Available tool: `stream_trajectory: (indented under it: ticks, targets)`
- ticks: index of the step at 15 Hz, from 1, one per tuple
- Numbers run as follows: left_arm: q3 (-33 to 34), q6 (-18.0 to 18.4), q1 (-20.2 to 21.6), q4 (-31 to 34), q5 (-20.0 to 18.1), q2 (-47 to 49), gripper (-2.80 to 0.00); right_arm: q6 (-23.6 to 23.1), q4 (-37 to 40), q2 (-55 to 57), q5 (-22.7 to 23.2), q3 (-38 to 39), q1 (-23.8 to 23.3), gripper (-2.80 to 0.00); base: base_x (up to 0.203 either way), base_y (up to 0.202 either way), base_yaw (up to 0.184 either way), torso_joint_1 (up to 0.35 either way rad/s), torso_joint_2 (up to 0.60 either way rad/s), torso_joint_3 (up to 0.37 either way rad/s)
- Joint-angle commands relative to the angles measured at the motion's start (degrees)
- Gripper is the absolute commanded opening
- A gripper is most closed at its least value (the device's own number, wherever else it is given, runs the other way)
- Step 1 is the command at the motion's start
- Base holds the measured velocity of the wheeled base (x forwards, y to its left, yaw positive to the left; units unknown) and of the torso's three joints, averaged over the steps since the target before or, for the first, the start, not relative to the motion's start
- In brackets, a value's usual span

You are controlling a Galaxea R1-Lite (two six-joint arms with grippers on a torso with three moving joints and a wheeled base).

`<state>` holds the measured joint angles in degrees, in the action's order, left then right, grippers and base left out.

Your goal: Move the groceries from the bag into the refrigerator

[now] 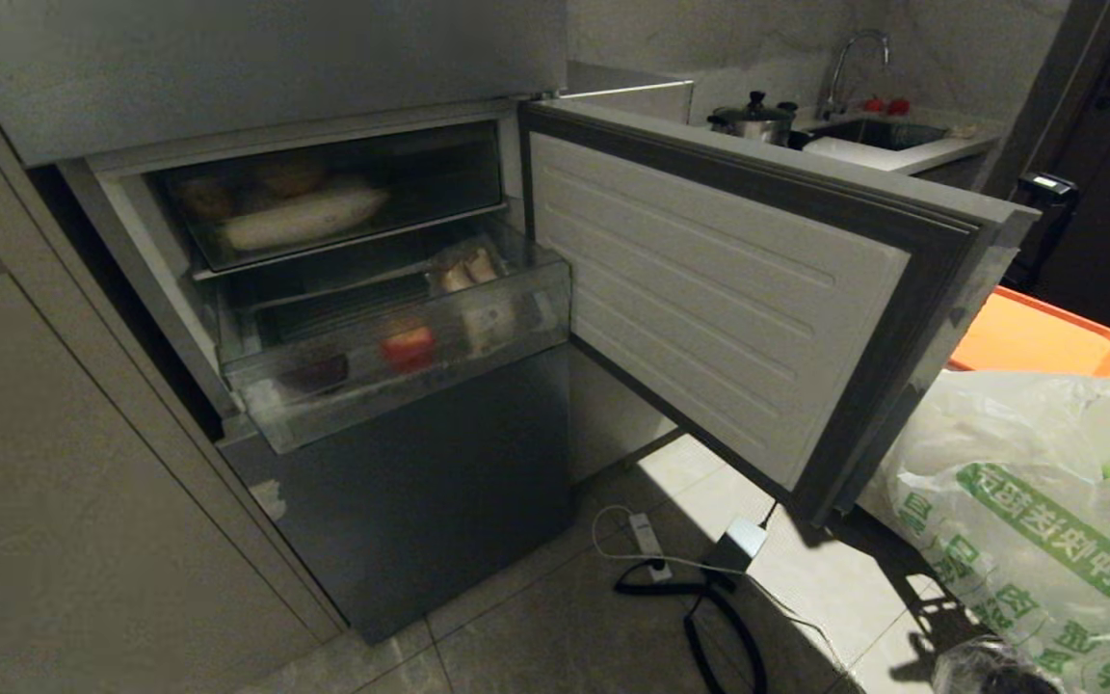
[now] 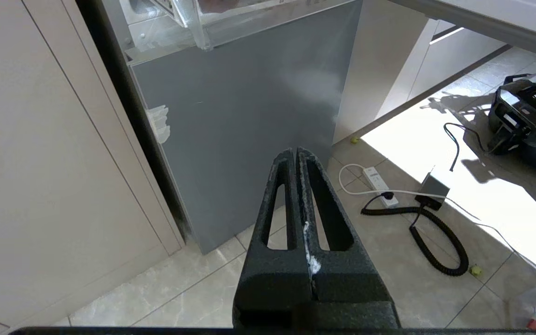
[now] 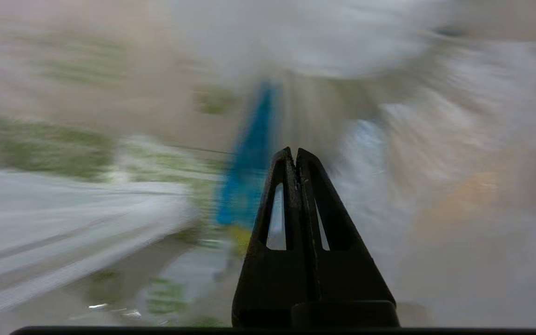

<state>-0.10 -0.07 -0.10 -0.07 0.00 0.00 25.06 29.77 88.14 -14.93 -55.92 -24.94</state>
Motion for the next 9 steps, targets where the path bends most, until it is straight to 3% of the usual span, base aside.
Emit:
stream_trajectory:
  ticks: [1,4,9]
  targets:
    - [0.0,0.0,0.0,0.0,0.0,0.1,-2.80,-0.1,2.1,-0.8,-0.2,0.2,-2.7,-2.80,0.000,0.000,0.000,0.000,0.00,0.000]
    - [0.0,0.0,0.0,0.0,0.0,0.1,-2.80,-0.9,2.8,-0.6,-0.2,2.7,-6.7,-2.80,0.000,0.000,0.000,0.000,0.00,0.000]
    - [0.0,0.0,0.0,0.0,0.0,0.1,-2.80,-1.7,2.6,-2.6,0.1,5.5,-9.2,-2.80,0.000,0.000,0.000,0.000,0.00,0.000]
